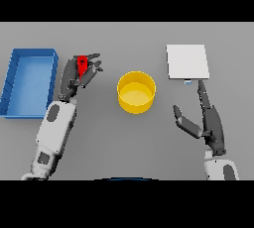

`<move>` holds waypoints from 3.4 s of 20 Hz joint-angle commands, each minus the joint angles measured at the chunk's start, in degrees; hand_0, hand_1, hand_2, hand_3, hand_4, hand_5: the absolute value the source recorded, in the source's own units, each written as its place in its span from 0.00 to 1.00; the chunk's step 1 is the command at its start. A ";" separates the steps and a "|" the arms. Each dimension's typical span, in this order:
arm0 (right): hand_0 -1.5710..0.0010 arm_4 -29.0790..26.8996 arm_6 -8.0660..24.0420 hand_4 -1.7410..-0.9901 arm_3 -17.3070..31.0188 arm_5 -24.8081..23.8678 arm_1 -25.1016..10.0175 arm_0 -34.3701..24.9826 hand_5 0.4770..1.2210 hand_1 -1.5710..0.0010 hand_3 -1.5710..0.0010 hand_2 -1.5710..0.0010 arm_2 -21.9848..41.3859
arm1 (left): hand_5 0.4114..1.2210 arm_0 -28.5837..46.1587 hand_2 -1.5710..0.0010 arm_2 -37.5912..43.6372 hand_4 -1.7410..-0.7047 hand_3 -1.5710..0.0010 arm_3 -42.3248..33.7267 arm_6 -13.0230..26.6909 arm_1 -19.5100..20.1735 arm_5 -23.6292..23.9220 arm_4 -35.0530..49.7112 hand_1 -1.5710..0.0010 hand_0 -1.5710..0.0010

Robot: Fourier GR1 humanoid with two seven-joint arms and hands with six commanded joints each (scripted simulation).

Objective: Pick up the red beaker and tilt it to pour out 1 green nut into yellow bowl. Pick up the yellow bowl and place it on the metallic measuring scale.

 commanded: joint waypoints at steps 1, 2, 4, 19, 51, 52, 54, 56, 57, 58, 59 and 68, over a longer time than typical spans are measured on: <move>1.00 0.28 -0.28 0.64 -0.07 -0.03 0.15 -0.05 0.24 1.00 1.00 1.00 0.30 | 0.87 -0.35 0.02 -0.74 0.03 0.02 -1.01 1.00 0.67 -0.14 -0.53 0.02 0.02; 1.00 0.44 -0.71 0.64 -0.34 -0.23 0.22 0.01 0.24 1.00 1.00 1.00 0.36 | 0.87 -0.50 0.01 -1.67 0.02 0.02 -1.78 1.67 1.44 -0.07 -1.43 0.01 0.01; 1.00 0.56 -1.63 0.64 -0.31 -0.05 -0.09 0.70 0.25 1.00 1.00 1.00 0.36 | 0.87 -1.51 0.01 -4.87 0.02 0.01 -4.43 4.54 3.33 -0.79 -4.21 0.01 0.01; 1.00 0.96 1.32 0.65 -1.46 0.34 0.27 1.00 0.29 1.00 1.00 1.00 1.06 | 0.88 -11.40 0.00 -27.38 0.00 0.00 -5.41 24.04 13.93 -6.46 -27.94 0.00 0.00; 1.00 0.80 1.25 0.69 0.76 -1.71 2.03 0.46 0.14 1.00 1.00 1.00 0.12 | 1.00 -43.20 0.00 -70.48 0.01 0.00 10.67 10.41 15.76 -28.42 -56.26 0.00 0.00; 1.00 0.87 0.39 0.70 0.00 -1.77 1.84 1.21 0.15 1.00 1.00 1.00 0.12 | 1.00 -43.95 0.00 -71.69 0.01 0.00 11.19 9.34 15.95 -28.58 -56.76 0.00 0.00; 1.00 1.09 0.82 0.71 -0.40 -1.93 1.61 0.64 0.15 1.00 1.00 1.00 0.01 | 1.00 -44.68 0.00 -73.91 0.01 0.00 12.34 8.66 14.94 -27.42 -57.81 0.00 0.00; 1.00 1.26 -0.06 0.71 0.21 -1.83 2.01 0.66 0.15 1.00 1.00 1.00 0.45 | 1.00 -46.13 0.00 -75.81 0.01 0.00 12.44 7.28 15.12 -27.20 -58.60 0.00 0.00; 1.00 1.52 0.18 0.71 0.56 -2.16 2.33 0.73 0.16 1.00 1.00 1.00 0.55 | 1.00 -46.57 0.00 -76.54 0.01 0.00 12.68 7.43 14.67 -27.14 -58.88 0.00 0.00; 1.00 2.50 0.04 0.71 0.85 -2.74 2.70 0.64 0.16 1.00 1.00 1.00 1.03 | 1.00 -47.49 0.00 -77.02 0.01 0.00 12.53 6.50 15.22 -26.67 -58.96 0.00 0.00; 1.00 2.53 -0.19 0.71 0.79 -2.91 2.66 0.70 0.16 1.00 1.00 1.00 0.90 | 1.00 -48.50 0.00 -77.19 0.01 0.00 13.00 5.55 15.51 -27.11 -58.61 0.00 0.00; 1.00 1.22 -0.65 0.75 1.04 -2.20 2.78 -0.30 0.16 1.00 1.00 1.00 0.69 | 1.00 -61.92 0.04 -67.75 0.03 0.22 21.60 4.85 21.52 -21.97 -50.84 0.00 0.00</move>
